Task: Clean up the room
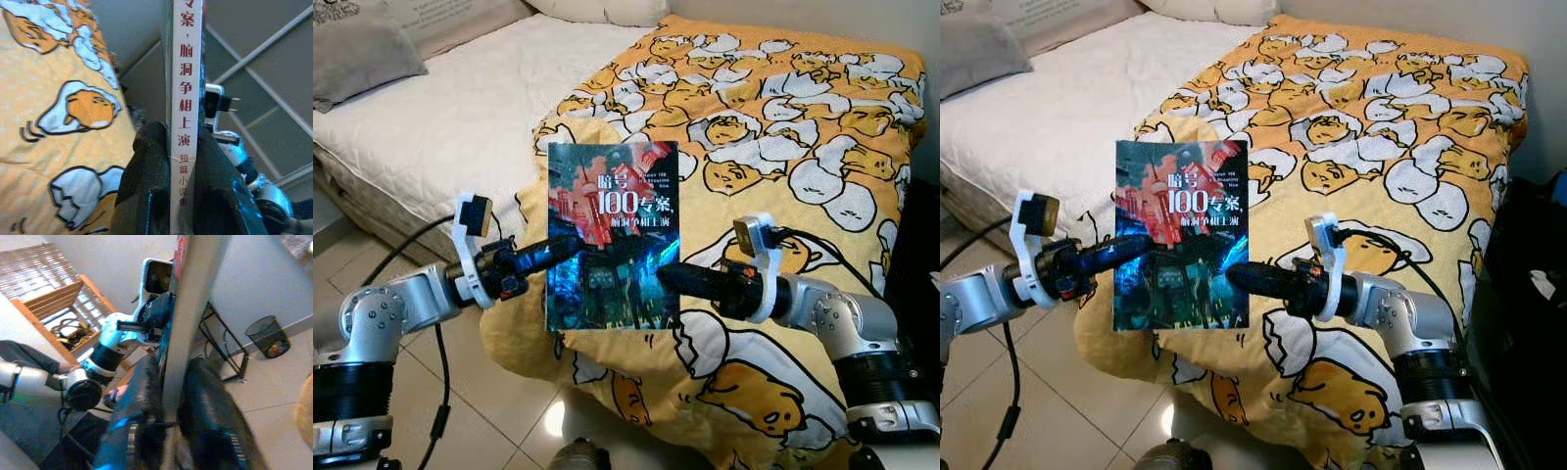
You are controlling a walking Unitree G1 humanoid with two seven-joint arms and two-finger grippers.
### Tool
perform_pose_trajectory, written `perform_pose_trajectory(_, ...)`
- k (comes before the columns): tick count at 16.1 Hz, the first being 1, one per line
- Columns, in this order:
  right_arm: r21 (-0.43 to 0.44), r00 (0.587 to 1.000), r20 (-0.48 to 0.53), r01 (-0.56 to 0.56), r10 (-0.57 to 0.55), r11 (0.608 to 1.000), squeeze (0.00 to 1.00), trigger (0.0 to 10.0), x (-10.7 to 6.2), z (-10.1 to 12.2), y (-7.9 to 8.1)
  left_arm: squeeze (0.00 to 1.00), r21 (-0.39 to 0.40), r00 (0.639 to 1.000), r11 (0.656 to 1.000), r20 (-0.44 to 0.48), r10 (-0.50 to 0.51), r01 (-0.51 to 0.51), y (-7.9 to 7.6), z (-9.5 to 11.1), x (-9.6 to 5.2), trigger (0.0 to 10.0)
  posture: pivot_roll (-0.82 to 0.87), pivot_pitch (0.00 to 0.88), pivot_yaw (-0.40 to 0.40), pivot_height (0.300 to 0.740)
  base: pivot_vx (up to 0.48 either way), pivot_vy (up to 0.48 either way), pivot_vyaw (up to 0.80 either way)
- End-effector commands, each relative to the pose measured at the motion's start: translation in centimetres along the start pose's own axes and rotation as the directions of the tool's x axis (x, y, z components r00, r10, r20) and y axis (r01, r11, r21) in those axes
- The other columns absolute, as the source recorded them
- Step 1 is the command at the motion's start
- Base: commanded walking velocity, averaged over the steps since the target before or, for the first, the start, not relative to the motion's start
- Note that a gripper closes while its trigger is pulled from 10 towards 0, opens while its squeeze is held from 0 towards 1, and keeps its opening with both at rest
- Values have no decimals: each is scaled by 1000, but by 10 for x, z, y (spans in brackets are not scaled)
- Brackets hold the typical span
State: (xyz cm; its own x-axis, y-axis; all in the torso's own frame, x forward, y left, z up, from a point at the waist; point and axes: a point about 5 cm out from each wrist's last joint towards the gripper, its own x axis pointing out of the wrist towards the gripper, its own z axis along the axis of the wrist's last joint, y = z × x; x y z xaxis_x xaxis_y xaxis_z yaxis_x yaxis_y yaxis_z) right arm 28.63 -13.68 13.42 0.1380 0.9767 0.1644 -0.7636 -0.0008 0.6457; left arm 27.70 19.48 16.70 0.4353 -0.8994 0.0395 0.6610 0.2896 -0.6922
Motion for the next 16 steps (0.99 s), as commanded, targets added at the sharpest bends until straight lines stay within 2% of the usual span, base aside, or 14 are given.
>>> perform_pose_trajectory(1,-66,996,45,84,-81,994,1000,10000,-2,7,-3,0,63,999,997,-3,41,-41,-3,2,2,0,-1,0,122,740,0,0,0)
perform_pose_trajectory(3,-69,945,152,301,-288,951,1000,10000,-16,9,-19,0,126,994,986,39,102,-106,-6,5,6,0,-11,0,121,740,0,0,0)
perform_pose_trajectory(4,-71,917,189,369,-351,927,1000,10000,-23,10,-23,0,147,987,977,59,147,-154,-4,6,7,0,-13,0,120,740,0,0,0)
perform_pose_trajectory(5,-64,847,263,493,-462,867,1000,10000,-40,11,-29,0,184,964,948,101,245,-260,1,9,6,0,-16,0,117,740,0,0,0)
perform_pose_trajectory(6,-51,761,324,607,-562,793,1000,10000,-55,9,-32,0,257,927,891,119,356,-375,5,7,4,0,-27,0,114,740,0,0,0)
perform_pose_trajectory(7,-50,748,330,623,-576,780,1000,10000,-58,8,-32,0,283,915,870,121,385,-404,6,5,3,0,-27,0,114,740,0,0,0)
perform_pose_trajectory(8,-49,708,336,671,-621,739,1000,10000,-59,4,-31,0,380,862,780,112,495,-498,10,-1,2,0,-41,0,107,740,0,0,0)
perform_pose_trajectory(9,-57,648,369,731,-666,680,1000,10000,-56,2,-31,0,436,811,699,144,568,-567,11,-5,3,0,-57,0,93,740,0,0,0)
perform_pose_trajectory(10,-59,553,421,807,-719,587,1000,10000,-50,2,-33,0,467,755,612,223,617,-638,11,-6,6,0,-62,0,84,740,0,0,0)
perform_pose_trajectory(11,-59,488,446,852,-750,520,933,10000,-46,-1,-33,0,476,705,541,291,647,-693,10,-5,7,0,-62,0,76,740,0,0,0)
perform_pose_trajectory(12,-40,442,452,878,-775,477,0,10000,-40,-6,-32,0,480,660,478,344,668,-735,8,-7,10,10000,-63,0,72,740,0,0,0)
perform_pose_trajectory(14,-40,390,436,909,-811,415,0,10000,-34,-16,-30,0,481,603,404,390,696,-778,6,-11,12,10000,-62,0,65,740,0,0,0)
perform_pose_trajectory(15,-14,333,400,934,-854,358,0,10000,-32,-26,-28,0,513,597,370,400,695,-774,3,-13,15,10000,-54,0,48,740,0,0,0)
perform_pose_trajectory(16,-28,311,374,945,-874,325,0,10000,-29,-32,-25,0,533,602,360,395,694,-766,1,-16,19,10000,-48,0,43,740,0,0,0)
